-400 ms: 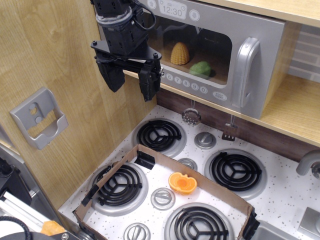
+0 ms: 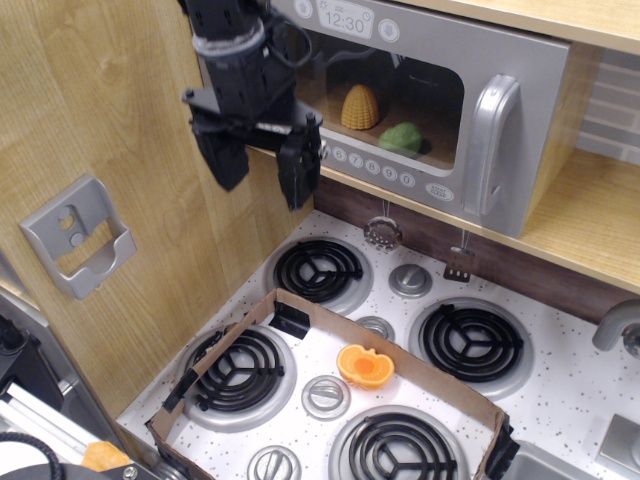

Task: Open microwave

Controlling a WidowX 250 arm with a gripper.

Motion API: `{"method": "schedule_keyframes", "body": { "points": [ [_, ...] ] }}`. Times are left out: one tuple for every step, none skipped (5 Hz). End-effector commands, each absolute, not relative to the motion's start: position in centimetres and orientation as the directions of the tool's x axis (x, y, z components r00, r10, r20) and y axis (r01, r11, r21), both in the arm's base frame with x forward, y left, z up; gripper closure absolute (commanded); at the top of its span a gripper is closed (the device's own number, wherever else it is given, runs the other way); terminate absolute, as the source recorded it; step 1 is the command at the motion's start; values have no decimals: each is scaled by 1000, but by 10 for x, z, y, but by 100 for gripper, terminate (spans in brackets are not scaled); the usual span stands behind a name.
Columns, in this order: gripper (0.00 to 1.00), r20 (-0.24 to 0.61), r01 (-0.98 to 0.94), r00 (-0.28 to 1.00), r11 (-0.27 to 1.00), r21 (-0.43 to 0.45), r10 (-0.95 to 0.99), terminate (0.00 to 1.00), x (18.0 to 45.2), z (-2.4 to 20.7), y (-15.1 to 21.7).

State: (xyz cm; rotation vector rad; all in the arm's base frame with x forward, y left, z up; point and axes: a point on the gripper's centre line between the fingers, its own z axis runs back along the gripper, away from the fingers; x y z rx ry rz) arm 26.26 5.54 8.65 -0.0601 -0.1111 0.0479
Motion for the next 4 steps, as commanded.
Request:
{"method": "schedule_keyframes", "body": {
  "points": [
    [0, 237, 15, 972, 1000, -17, -10, 0, 282, 100, 12],
    [0, 285, 52, 958, 998, -34, -40, 0, 295, 105, -10],
    [0, 326, 71, 944, 996, -49, -51, 0, 308, 110, -30],
    [0, 339, 112, 937, 992, -65, -83, 0, 325, 114, -46]
  ]
}}
